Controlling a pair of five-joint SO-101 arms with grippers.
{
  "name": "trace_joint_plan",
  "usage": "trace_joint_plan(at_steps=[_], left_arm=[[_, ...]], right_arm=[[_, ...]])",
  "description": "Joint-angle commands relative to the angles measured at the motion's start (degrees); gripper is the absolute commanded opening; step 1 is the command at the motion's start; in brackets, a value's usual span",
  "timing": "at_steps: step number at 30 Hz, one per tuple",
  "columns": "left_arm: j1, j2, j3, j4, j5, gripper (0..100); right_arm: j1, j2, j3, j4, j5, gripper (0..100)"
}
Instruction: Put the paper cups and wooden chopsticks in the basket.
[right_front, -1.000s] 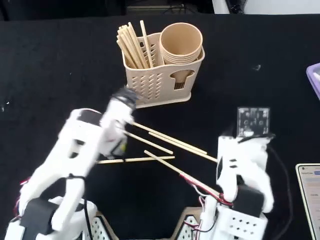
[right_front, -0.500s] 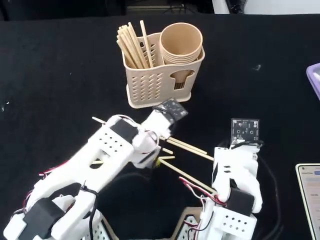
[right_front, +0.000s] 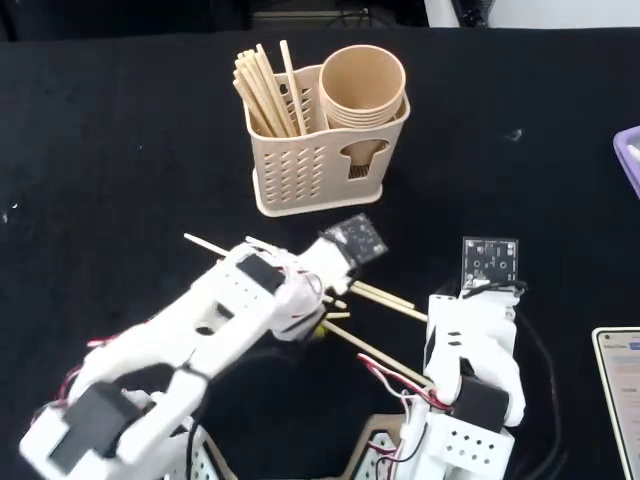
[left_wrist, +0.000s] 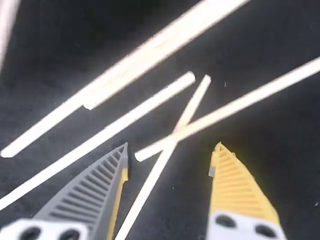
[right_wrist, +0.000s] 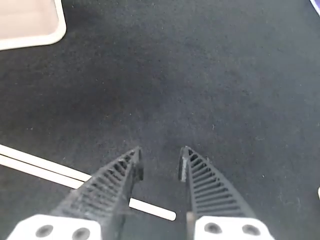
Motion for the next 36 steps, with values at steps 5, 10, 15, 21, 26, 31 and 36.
trace_joint_plan(at_steps=[5, 10, 15, 21, 26, 31, 36], left_arm=[[0.1, 14.3, -16.3, 7.6, -1.3, 25], [0.7, 18.6, -19.4, 7.4, -1.1, 25], [0.4, 19.7, -19.5, 7.4, -1.4, 25], [-0.1, 19.2, -16.7, 7.6, -1.5, 24], [-0.8, 19.7, -14.2, 7.8, -1.5, 10], [-0.7, 19.0, -12.9, 9.7, -1.2, 3], [-1.1, 15.4, -14.9, 16.4, -1.5, 3]], right_arm=[[0.8, -0.7, 0.1, -1.2, 0.6, 12.5], [0.8, -0.7, 0.6, -1.6, 0.6, 12.6], [0.8, -0.7, 0.7, -1.6, 0.6, 12.6], [0.8, -0.7, 0.7, -1.6, 0.6, 12.6], [0.8, -0.7, 0.7, -1.6, 0.6, 12.6], [0.4, -0.7, 1.1, -1.6, 0.7, 12.6], [0.3, -0.7, 1.7, -1.8, 3.0, 12.6]])
